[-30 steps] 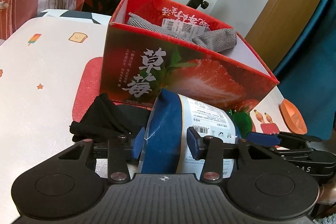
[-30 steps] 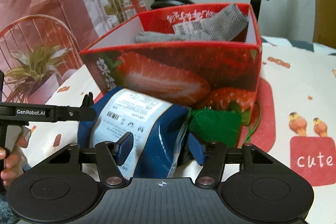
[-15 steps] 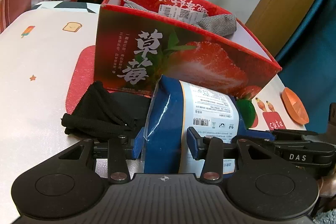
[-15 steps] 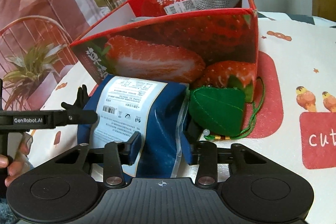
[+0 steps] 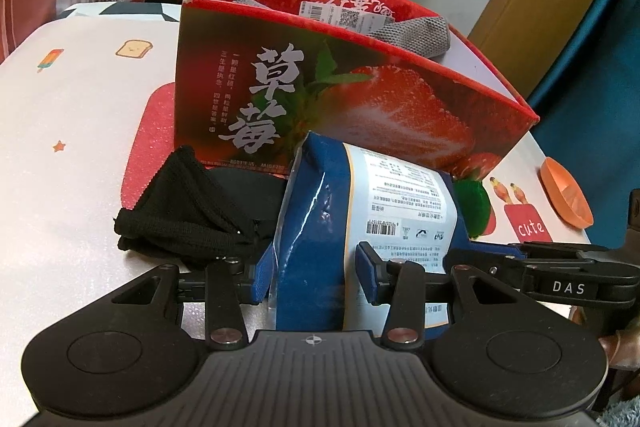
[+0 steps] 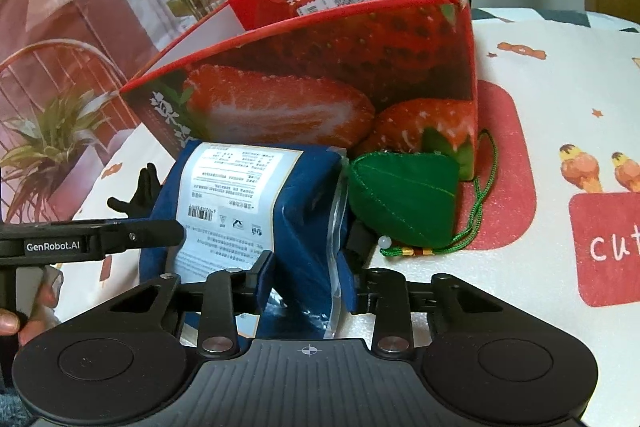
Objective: Organize soft objects
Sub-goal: 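Lift the blue bag with both grippers and carry it over the red box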
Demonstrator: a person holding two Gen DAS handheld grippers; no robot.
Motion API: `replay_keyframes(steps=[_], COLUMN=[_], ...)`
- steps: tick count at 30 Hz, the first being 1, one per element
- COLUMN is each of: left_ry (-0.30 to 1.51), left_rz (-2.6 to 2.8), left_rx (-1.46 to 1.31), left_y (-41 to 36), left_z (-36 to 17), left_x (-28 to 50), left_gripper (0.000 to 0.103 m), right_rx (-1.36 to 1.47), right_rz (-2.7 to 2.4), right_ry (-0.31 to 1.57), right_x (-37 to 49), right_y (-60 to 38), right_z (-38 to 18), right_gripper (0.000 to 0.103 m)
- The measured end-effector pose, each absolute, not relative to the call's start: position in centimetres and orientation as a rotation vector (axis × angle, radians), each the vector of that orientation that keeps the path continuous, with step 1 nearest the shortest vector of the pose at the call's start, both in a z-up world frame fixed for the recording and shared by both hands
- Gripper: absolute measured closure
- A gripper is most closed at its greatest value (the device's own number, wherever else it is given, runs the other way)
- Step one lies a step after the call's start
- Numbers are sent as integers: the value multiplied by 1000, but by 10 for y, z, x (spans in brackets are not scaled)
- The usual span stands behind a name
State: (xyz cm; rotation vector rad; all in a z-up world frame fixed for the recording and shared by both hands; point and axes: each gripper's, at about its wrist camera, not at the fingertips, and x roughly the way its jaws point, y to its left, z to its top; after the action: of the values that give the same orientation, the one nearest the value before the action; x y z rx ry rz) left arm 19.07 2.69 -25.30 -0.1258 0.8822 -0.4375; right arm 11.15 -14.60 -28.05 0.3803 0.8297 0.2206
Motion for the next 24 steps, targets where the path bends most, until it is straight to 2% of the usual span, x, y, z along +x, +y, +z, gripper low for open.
replay_keyframes(steps=[6, 12, 15, 24], left_ry=[885, 842, 794, 707], left_rz=[-436, -428, -431, -413], left_rx=[-117, -104, -105, -126], left_y=[25, 26, 28, 35], left_z=[-250, -238, -225, -201], left_x=[188, 182, 177, 168], left_gripper=[57, 57, 62, 62], right_rx=[306, 280, 314, 232], right_rz=[255, 270, 287, 323], right_ry=[797, 764, 749, 642], right_x=[108, 104, 103, 98], right_y=[-139, -137, -141, -135], right_z=[-272, -265, -262, -233], right_gripper=[91, 95, 96, 96])
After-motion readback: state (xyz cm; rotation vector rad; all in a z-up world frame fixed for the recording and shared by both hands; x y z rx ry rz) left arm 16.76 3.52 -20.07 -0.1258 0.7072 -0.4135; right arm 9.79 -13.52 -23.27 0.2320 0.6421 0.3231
